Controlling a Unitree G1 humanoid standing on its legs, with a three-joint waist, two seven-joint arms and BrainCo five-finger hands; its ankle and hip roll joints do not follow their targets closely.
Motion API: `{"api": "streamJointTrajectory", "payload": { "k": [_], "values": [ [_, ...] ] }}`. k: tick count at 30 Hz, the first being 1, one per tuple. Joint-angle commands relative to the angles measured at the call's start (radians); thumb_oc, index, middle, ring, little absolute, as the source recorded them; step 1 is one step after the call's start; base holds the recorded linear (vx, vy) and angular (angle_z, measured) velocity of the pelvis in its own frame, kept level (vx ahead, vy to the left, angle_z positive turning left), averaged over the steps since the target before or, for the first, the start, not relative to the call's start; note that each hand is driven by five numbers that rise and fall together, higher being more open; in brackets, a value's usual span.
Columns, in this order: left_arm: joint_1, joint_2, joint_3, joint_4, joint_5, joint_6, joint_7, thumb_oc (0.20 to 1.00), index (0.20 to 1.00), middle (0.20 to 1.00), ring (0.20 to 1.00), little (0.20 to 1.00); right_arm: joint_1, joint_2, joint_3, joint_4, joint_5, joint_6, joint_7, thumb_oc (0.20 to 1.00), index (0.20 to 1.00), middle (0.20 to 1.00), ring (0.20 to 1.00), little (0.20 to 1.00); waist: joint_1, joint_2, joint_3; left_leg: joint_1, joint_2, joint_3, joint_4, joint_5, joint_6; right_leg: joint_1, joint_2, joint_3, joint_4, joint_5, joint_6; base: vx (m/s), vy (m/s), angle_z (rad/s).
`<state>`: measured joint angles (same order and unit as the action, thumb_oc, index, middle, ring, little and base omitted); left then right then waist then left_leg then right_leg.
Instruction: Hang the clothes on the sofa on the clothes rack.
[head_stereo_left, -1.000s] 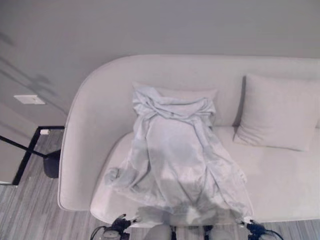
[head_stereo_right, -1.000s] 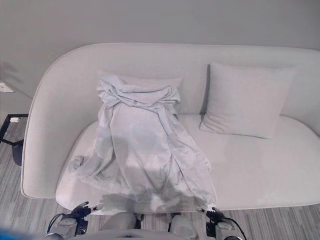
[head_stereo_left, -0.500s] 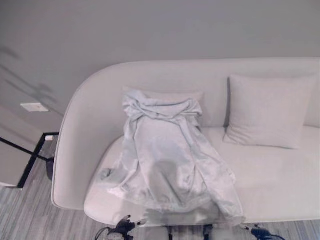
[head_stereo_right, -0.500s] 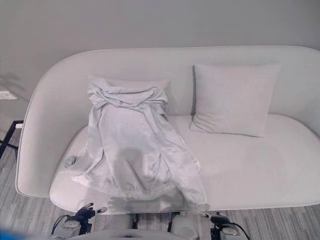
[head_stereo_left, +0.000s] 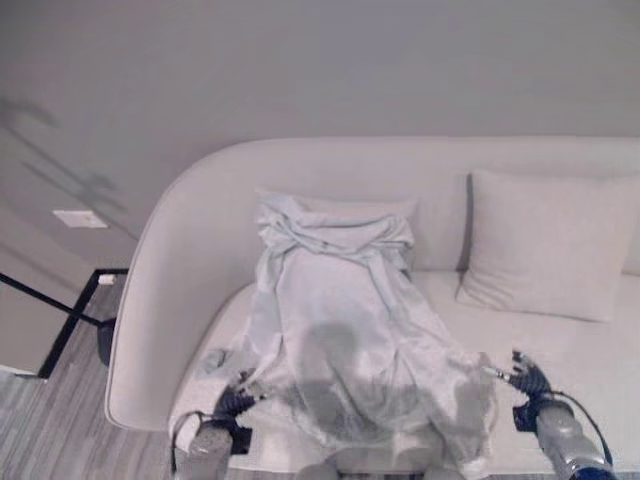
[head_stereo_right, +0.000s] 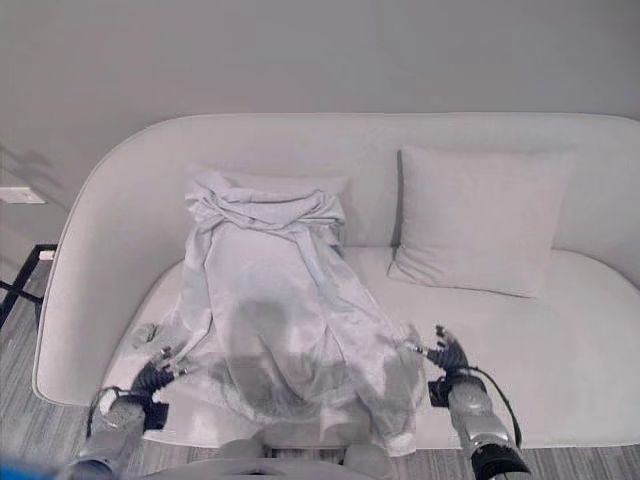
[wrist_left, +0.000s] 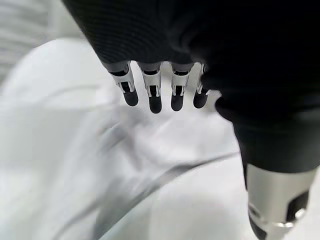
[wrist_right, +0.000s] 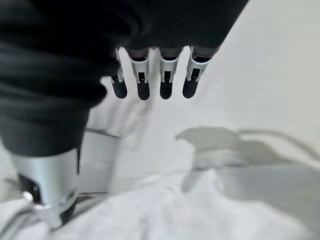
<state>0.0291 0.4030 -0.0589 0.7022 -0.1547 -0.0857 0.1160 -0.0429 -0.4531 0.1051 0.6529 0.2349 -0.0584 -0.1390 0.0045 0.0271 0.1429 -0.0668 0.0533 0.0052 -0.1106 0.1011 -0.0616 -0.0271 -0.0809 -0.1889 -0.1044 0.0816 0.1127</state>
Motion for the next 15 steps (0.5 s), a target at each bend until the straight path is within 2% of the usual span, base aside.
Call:
{"api": "streamJointTrajectory", "payload": {
  "k": [1,5,6,7,10,13,15],
  "values": [
    [-0.144,0.093,0.016,-0.038,-0.02,-0.054,0.073,1.0,1.0,1.0,1.0,1.0,-0.122,-0.061,0.0,-0.092,-0.04,-0.055,-0.03,1.0,1.0,1.0,1.0,1.0,0.019,0.0,0.067,0.024,-0.022,-0.003,0.023,-0.08,-0.015,-0.029,-0.036,0.028,0.017,-0.035,0.089,-0.13,0.044,-0.02],
    [-0.308,0.205,0.01,-0.126,0.027,-0.065,0.179,1.0,1.0,1.0,1.0,1.0,-0.328,-0.099,0.073,-0.152,-0.034,-0.082,-0.083,1.0,1.0,1.0,1.0,1.0,0.026,0.002,0.115,-0.075,-0.026,-0.01,0.023,-0.049,-0.021,-0.13,-0.041,0.037,0.017,-0.001,0.093,-0.18,0.024,-0.01],
    [-0.309,0.205,0.01,-0.126,0.027,-0.065,0.179,1.0,1.0,1.0,1.0,1.0,-0.328,-0.099,0.073,-0.152,-0.034,-0.082,-0.083,1.0,1.0,1.0,1.0,1.0,0.026,0.002,0.114,-0.076,-0.026,-0.01,0.023,-0.049,-0.021,-0.131,-0.041,0.037,0.017,0.0,0.093,-0.16,0.02,0.06],
    [-0.402,0.257,-0.018,-0.134,0.041,-0.064,0.234,1.0,1.0,1.0,1.0,1.0,-0.442,-0.109,0.116,-0.158,-0.014,-0.091,-0.116,1.0,1.0,1.0,1.0,1.0,0.031,0.001,0.129,-0.129,-0.03,-0.009,0.023,-0.028,-0.027,-0.184,-0.042,0.04,0.017,0.021,0.095,-0.11,0.02,0.08],
    [-0.555,0.343,-0.07,-0.081,0.048,-0.063,0.288,1.0,1.0,1.0,1.0,1.0,-0.6,-0.132,0.179,-0.122,0.02,-0.106,-0.156,1.0,1.0,1.0,1.0,1.0,0.035,0.0,0.148,-0.209,-0.034,-0.007,0.023,0.001,-0.037,-0.259,-0.046,0.042,0.017,0.046,0.098,-0.1,0.032,0.05],
    [-0.635,0.376,-0.108,-0.043,0.042,-0.063,0.296,1.0,1.0,1.0,1.0,1.0,-0.662,-0.135,0.208,-0.09,0.038,-0.11,-0.168,1.0,1.0,1.0,1.0,1.0,0.036,-0.002,0.15,-0.242,-0.036,-0.006,0.023,0.011,-0.04,-0.29,-0.047,0.044,0.017,0.055,0.1,-0.03,0.013,0.07],
    [-0.789,0.435,-0.191,0.025,0.03,-0.056,0.31,1.0,1.0,1.0,1.0,1.0,-0.782,-0.149,0.266,-0.053,0.067,-0.118,-0.189,1.0,1.0,1.0,1.0,1.0,0.033,0.005,0.172,-0.293,-0.042,-0.007,0.023,0.032,-0.047,-0.339,-0.047,0.043,0.017,0.072,0.108,-0.07,0.013,0.08]
  ]
}}
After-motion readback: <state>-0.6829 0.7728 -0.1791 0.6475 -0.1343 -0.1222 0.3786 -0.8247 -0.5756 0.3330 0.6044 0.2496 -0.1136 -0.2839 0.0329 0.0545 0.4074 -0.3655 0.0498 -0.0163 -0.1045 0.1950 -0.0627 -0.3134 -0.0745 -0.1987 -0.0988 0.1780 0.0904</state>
